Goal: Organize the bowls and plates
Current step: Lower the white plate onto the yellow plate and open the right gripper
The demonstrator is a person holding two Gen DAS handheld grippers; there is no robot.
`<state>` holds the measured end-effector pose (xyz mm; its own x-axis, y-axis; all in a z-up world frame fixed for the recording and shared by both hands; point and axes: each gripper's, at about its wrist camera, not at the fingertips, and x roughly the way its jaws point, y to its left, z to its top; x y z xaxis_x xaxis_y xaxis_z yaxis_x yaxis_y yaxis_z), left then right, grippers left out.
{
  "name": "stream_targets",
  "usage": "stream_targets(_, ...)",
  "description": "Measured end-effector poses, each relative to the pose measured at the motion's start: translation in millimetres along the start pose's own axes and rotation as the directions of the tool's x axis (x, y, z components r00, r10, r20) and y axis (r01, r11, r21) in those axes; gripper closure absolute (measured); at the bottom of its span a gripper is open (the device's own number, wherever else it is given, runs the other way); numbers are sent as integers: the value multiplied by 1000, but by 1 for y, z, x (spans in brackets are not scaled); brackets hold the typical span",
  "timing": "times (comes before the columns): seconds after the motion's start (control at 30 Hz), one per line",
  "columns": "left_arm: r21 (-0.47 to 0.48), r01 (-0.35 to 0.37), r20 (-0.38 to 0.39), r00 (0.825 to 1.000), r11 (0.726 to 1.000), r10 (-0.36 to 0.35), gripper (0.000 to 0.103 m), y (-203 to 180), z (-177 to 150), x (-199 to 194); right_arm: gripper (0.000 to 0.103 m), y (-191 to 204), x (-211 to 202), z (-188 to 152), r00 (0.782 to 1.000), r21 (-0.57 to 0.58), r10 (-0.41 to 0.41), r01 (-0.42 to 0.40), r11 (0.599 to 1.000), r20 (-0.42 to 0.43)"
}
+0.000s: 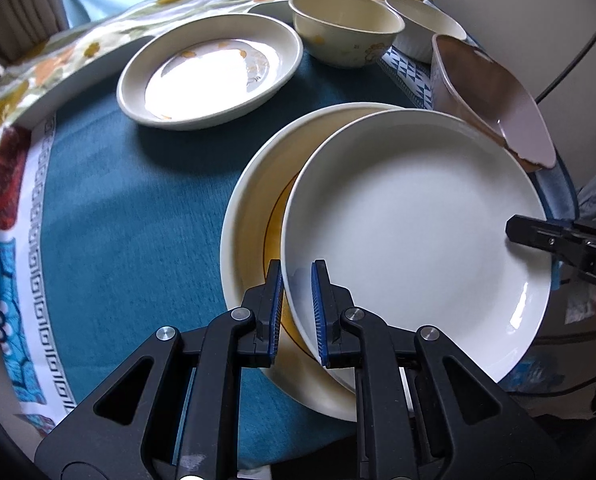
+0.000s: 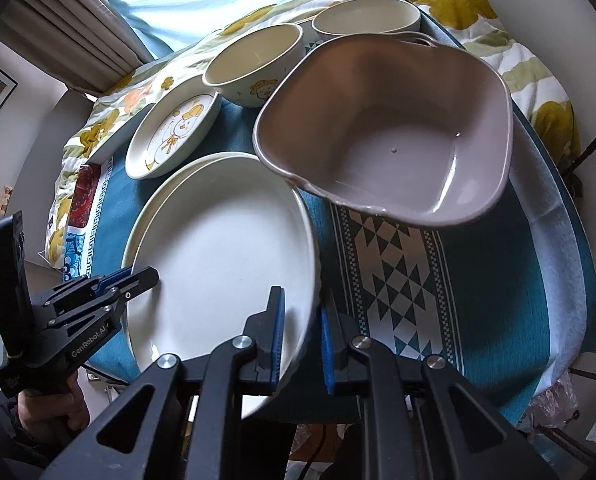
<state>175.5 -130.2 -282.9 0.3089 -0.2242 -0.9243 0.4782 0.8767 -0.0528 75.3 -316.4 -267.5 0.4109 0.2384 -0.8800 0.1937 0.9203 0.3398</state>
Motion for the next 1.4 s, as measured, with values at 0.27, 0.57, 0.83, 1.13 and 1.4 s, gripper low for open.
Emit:
stream_targets(0.27, 88, -139, 34, 990, 986, 137, 91, -12, 1, -7, 88, -1, 0, 2, 1000, 0, 3, -3, 1000, 1)
stream_targets(0.57, 77, -164, 40, 986, 983, 161, 91, -7, 0, -10, 88, 1, 1, 4, 1000, -14, -10, 10, 1000, 0)
stream_targets(0.83, 118, -231, 66, 972, 966, 225, 91, -15, -3, -11, 88, 2, 4, 5, 1000, -21, -17, 17, 1000, -2)
stream_targets(1.13, 79, -206, 83, 976, 975, 199, 91, -13, -1, -27, 88, 6, -6, 5, 1000, -35, -11, 11, 999, 18)
stream_targets(1.4, -49, -175, 203, 962, 983, 181, 87, 0, 11, -97, 88, 47, -54, 22, 990, -189, 62, -38, 981, 126)
